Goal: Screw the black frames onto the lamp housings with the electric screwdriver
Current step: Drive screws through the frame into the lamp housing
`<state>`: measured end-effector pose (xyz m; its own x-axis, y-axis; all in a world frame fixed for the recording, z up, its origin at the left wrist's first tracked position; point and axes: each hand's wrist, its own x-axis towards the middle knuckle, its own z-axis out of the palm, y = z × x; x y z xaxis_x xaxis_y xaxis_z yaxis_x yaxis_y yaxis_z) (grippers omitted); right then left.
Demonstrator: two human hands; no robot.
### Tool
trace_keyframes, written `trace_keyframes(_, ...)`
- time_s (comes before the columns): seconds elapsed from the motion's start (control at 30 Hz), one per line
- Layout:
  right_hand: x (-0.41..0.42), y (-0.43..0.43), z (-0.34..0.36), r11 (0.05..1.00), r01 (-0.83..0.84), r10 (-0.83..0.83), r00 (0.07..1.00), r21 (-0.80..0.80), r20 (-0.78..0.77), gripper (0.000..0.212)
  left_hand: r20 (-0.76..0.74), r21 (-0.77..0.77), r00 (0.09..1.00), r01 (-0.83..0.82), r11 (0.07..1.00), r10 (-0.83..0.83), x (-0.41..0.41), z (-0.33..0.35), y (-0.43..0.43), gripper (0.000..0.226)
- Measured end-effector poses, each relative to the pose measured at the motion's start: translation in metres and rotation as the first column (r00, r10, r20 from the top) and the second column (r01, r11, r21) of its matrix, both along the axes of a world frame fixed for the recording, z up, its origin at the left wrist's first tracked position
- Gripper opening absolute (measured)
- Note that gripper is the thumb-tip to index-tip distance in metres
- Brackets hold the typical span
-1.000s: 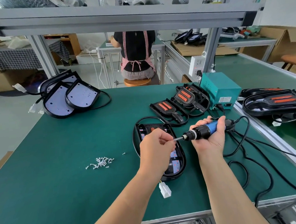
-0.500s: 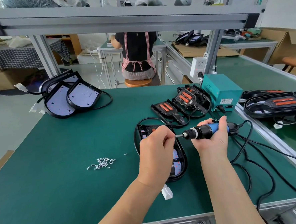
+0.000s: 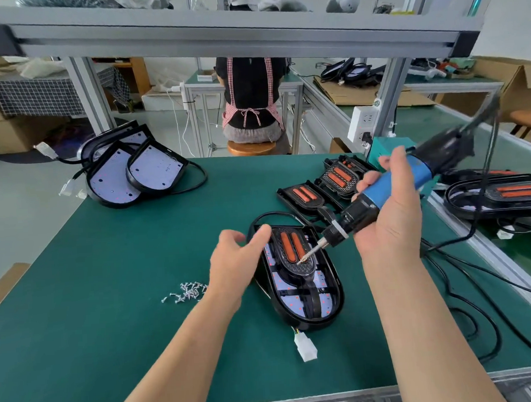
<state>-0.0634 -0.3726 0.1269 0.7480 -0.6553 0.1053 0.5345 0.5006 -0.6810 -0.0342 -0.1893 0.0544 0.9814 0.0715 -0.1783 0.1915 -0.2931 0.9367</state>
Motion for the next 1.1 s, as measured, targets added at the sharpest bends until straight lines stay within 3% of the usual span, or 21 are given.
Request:
trace_keyframes(0.07, 0.004, 0.011, 0.006, 0.992, -0.024, 0.025, 1.000, -0.125, 0.012, 0.023, -0.076, 0.071, 0.989, 0.133, 0.989, -0.128, 0.005, -0.003, -0.006, 0.073)
trace_keyframes(0.13, 0.006, 0.023, 0.010, 0.978, -0.061, 0.067, 0.998, -0.202, 0.022, 0.016, -0.077, 0.152, 0.975, 0.219, 0.964, -0.209, 0.008, -0.006, -0.012, 0.071)
trace_keyframes(0.33, 0.008, 0.050, 0.005, 0.901, -0.102, 0.094, 0.995, -0.422, -0.039, 0.023, -0.053, 0.178, 0.955, 0.296, 0.938, -0.291, 0.012, -0.009, -0.012, 0.066)
trace_keyframes(0.63, 0.010, 0.060, -0.003, 0.887, -0.141, 0.127, 0.990, -0.440, -0.061, 0.020, -0.047, 0.210, 0.941, 0.337, 0.918, -0.335, 0.009, -0.001, -0.011, 0.086)
trace_keyframes(0.97, 0.008, 0.060, -0.009, 0.882, -0.165, 0.155, 0.986, -0.441, -0.060, 0.014, -0.048, 0.220, 0.942, 0.335, 0.916, -0.332, 0.009, 0.000, -0.012, 0.087)
trace_keyframes(1.1, 0.009, 0.062, -0.010, 0.874, -0.174, 0.160, 0.985, -0.454, -0.069, 0.020, -0.049, 0.243, 0.948, 0.316, 0.917, -0.314, 0.009, -0.001, -0.012, 0.077)
